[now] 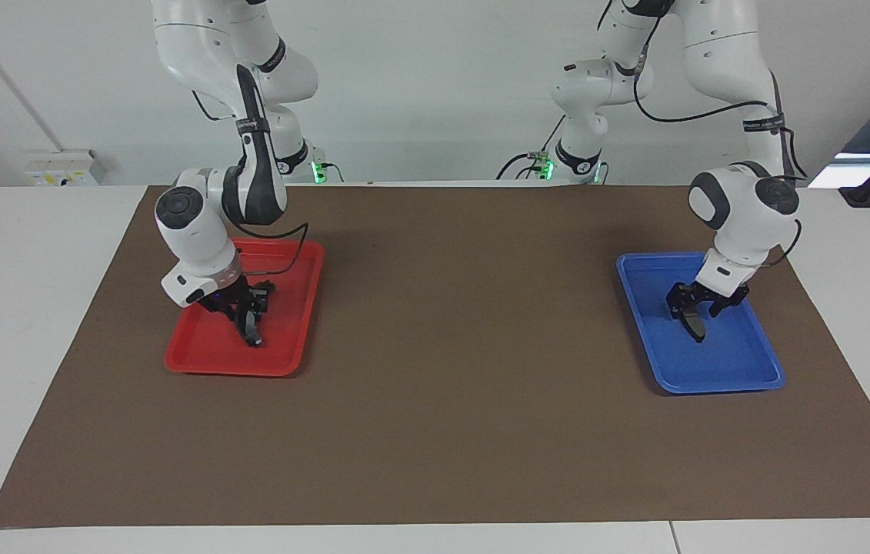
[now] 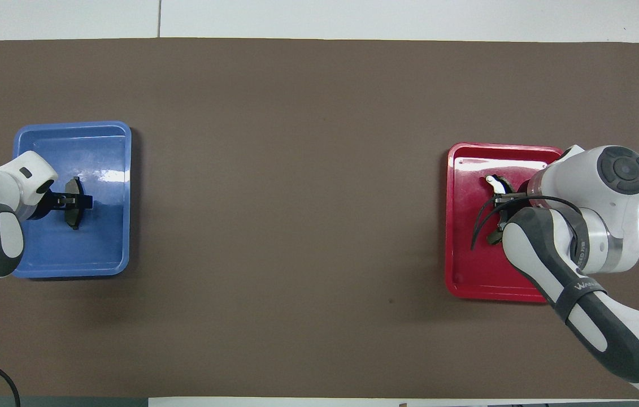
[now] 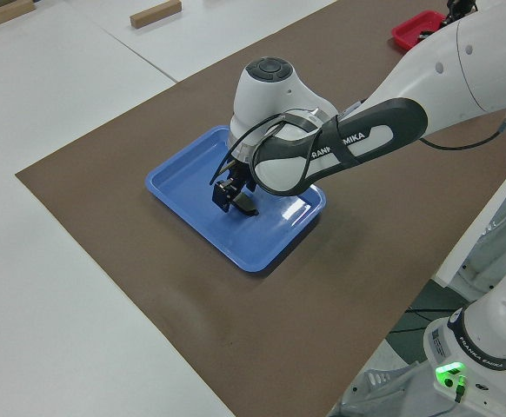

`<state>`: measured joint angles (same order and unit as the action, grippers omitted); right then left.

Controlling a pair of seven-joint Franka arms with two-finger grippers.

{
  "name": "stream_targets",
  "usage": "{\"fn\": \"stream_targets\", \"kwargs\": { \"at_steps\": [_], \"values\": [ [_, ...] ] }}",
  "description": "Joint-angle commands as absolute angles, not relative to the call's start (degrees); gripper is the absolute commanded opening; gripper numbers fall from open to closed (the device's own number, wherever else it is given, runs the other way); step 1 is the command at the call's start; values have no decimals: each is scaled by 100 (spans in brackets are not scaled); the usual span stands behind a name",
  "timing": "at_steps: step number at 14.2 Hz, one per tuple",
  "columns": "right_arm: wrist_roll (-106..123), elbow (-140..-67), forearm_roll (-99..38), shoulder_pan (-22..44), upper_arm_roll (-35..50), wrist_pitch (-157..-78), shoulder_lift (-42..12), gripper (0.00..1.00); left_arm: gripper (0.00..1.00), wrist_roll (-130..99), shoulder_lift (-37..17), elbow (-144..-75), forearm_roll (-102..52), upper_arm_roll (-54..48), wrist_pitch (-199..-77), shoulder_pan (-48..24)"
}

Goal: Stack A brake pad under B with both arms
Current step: 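Lift the silver pad with the right gripper while the left gripper lifts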

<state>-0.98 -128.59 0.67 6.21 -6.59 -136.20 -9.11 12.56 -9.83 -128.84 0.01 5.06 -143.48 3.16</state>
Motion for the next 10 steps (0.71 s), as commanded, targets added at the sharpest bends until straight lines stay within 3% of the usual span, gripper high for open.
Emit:
{"fn": "stream_targets", "kwargs": {
  "at_steps": [1, 2, 3, 4, 10],
  "values": [
    [18, -12911, 79, 597, -624, -13659, -835, 33, 58, 1354, -940, -13008, -9, 501, -14502, 308],
    [18, -12850, 88, 606, -624, -13597, -844, 22, 37, 1336, -940, -12999, -9, 501, -14493, 299],
    [18, -12719, 88, 633, -624, -13449, -861, 11, 23, 1353, -932, -12999, -9, 501, -14458, 308],
    [26, -12457, 88, 642, -624, -13125, -861, 5, 17, 1345, -923, -12999, -9, 501, -14441, 316],
    [132, -11032, 53, 694, -615, -11690, -984, 5, 10, 1205, -669, -12763, -9, 501, -13924, 255]
  ]
}}
